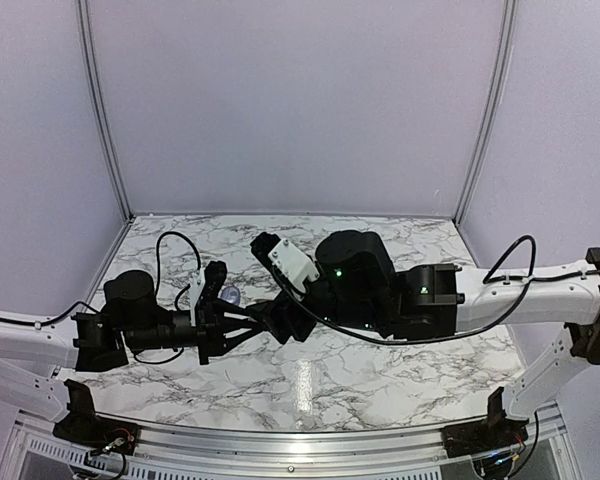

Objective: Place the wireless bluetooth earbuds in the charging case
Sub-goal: Adjust the left earbud in the left side groove of the charging case.

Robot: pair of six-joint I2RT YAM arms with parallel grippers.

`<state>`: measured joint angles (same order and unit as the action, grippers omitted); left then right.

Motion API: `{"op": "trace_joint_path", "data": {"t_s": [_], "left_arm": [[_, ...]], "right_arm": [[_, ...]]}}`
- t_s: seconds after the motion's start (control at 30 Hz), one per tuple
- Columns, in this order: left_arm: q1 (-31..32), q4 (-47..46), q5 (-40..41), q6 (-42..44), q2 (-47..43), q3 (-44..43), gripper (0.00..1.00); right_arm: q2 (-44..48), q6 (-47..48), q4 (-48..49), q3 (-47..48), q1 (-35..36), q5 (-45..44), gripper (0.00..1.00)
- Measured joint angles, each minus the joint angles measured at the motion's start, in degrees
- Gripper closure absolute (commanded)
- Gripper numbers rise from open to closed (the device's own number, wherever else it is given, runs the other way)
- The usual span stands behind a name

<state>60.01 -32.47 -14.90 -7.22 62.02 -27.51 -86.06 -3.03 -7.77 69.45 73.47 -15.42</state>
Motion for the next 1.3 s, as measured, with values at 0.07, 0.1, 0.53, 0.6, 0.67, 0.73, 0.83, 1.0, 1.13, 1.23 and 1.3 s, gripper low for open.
{"op": "trace_joint_path", "data": {"t_s": [0.07, 0.1, 0.53, 0.6, 0.67, 0.73, 0.83, 1.0, 1.13, 1.23, 1.3], "left_arm": [[0.0, 0.2, 0.0, 0.0, 0.0, 0.0, 1.00], [0.0, 0.3, 0.0, 0.0, 0.0, 0.0, 1.00], [0.0, 0.9, 0.3, 0.2, -1.1, 0.0, 1.00], [-0.1, 0.9, 0.6, 0.3, -1.2, 0.0, 1.00], [-0.1, 1.1, 1.4, 0.6, -1.2, 0.0, 1.00], [-0.1, 1.7, 2.7, 1.0, -1.2, 0.0, 1.00], [-0.1, 3.4, 4.8, 1.6, -1.1, -0.5, 1.00], [-0.1, 5.2, 8.4, 2.3, -0.9, -1.4, 1.00], [-0.1, 5.7, 9.7, 2.3, -0.9, -1.8, 1.00], [-0.1, 5.9, 10.0, 2.3, -0.9, -1.8, 1.00], [-0.1, 5.9, 10.0, 2.3, -0.9, -1.8, 1.00]], "right_arm": [[0.0, 0.0, 0.0, -0.1, -0.1, 0.9, 0.21], [0.0, 0.0, 0.0, -0.2, -0.1, 1.2, 0.21], [3.0, -0.1, -0.6, -3.1, -0.2, 2.3, 0.22], [3.3, -0.1, -1.0, -3.1, -0.2, 2.2, 0.22], [3.6, -0.1, -1.1, -3.3, -0.3, 2.2, 0.21], [3.6, -0.1, -1.1, -3.3, -0.4, 2.2, 0.20], [3.6, -0.3, -1.4, -3.2, -0.5, 2.2, 0.19], [1.8, -1.5, -2.5, 0.1, -0.5, 0.9, 0.16], [-0.9, -2.8, -2.9, 3.2, -0.5, -0.6, 0.14], [-3.0, -3.5, -3.3, 5.4, -0.5, -1.9, 0.13], [-4.4, -4.0, -3.9, 6.7, -0.5, -2.9, 0.13]]}}
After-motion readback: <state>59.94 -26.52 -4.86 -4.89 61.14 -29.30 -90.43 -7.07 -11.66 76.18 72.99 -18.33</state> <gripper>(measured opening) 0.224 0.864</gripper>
